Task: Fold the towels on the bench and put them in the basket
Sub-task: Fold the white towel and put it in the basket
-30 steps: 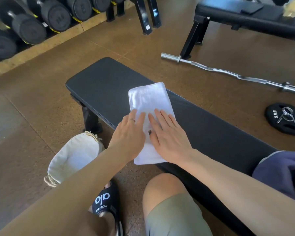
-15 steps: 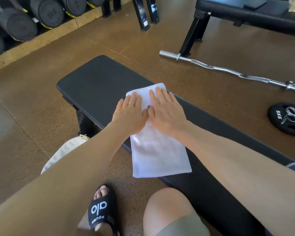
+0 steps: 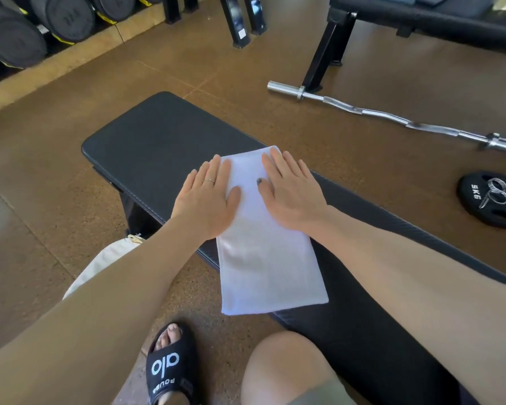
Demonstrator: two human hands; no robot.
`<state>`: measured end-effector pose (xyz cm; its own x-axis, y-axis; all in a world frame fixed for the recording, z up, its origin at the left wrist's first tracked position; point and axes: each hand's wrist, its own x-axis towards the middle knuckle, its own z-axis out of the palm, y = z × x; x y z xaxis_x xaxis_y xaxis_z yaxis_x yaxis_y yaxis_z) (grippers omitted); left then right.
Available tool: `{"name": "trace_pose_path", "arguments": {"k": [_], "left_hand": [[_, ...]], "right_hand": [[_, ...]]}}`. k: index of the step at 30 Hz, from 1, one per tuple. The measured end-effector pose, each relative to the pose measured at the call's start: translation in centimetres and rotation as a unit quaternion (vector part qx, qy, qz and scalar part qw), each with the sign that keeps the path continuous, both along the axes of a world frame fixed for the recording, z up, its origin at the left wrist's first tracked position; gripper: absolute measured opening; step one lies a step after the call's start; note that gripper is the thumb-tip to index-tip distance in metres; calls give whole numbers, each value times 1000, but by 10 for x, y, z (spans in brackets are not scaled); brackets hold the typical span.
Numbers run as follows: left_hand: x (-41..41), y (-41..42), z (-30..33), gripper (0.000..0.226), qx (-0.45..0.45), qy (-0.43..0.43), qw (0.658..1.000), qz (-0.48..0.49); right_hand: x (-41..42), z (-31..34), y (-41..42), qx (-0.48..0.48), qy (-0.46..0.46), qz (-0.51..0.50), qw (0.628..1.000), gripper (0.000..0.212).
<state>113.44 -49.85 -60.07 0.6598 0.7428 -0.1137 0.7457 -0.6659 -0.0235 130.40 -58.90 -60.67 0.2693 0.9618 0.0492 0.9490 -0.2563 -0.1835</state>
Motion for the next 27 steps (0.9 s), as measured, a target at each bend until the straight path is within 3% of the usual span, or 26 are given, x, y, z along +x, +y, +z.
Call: {"name": "trace_pose_path", "arguments": {"k": [3,5,7,12,17,22,27], "left_hand": [[4,-5,15,69,80,46,995,-25],[3,-20,27,68,104,7,993,-61],[-8,-42,27,66,65,-40,992,-101],[-51,-63,1,70,-29,-19,993,-115],[-54,-89,27,67,24,14,989,-148],[-75,-123,31,76,-21,80,978,-192],[-72,-141,49,74,10,49,972,-229]], "right_hand": [[-10,9,-4,11,-23,4,1000,72],[-19,17,-16,39,-19,19,999,68],[-28,17,-39,49,-2,38,998,65],[-31,-4,-96,4,7,40,999,65],[-32,17,-118,26,-41,67,997,61],[-46,1,-164,-21,-12,136,990,61],[-51,15,-173,22,-21,177,984,53]]}}
